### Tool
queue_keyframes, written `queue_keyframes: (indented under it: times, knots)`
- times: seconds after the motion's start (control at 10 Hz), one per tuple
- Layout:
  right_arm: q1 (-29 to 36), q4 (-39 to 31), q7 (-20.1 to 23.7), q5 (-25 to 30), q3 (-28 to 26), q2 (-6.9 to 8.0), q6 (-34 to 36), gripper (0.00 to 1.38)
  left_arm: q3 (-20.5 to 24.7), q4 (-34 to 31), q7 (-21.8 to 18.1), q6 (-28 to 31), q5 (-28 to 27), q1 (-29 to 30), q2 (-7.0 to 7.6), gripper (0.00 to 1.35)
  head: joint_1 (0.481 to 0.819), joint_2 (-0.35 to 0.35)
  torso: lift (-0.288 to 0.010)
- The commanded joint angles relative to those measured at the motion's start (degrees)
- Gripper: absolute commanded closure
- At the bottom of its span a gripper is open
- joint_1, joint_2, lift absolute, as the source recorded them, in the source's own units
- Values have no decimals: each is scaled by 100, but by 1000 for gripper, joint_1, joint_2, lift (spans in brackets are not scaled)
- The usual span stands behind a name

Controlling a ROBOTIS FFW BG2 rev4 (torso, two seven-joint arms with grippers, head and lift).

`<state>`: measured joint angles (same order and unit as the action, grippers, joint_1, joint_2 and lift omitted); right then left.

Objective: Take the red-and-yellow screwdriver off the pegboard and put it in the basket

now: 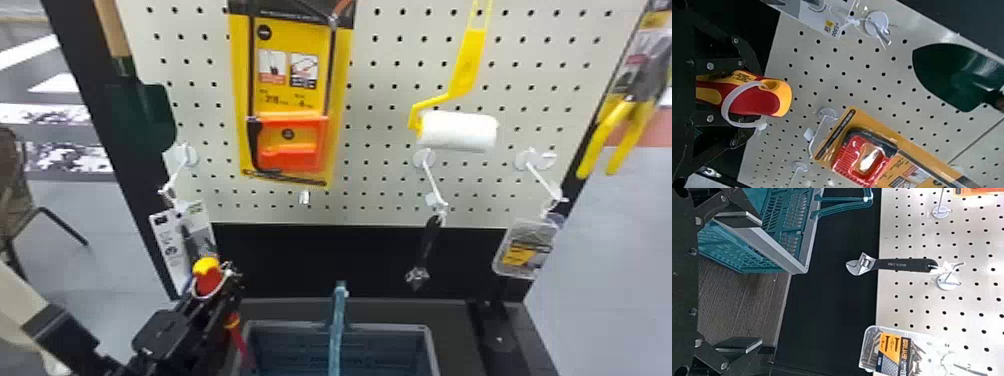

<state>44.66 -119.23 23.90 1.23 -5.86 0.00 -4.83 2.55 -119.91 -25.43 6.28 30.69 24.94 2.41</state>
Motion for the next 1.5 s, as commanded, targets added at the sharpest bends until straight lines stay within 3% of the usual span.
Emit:
queue_keyframes:
  times: [0.0, 0.3, 1.0, 1.4]
  knots:
    - [4, -9, 1, 0, -3, 5, -1, 229, -185, -54, 249, -223, 376, 142, -13, 1153, 549, 0, -100]
    - [16, -23, 1, 9, -3, 5, -1, 228, -422, -110, 767, -505, 798, 339, -13, 1153, 549, 0, -100]
    - [29, -51, 1, 9, -3, 5, -1, 228, -914, 368, 1092, -865, 1299, 487, 5, 1153, 549, 0, -100]
    - [29, -65, 9, 9, -3, 5, -1, 228, -1389, 790, 1084, -944, 1598, 229, 233, 1153, 549, 0, -100]
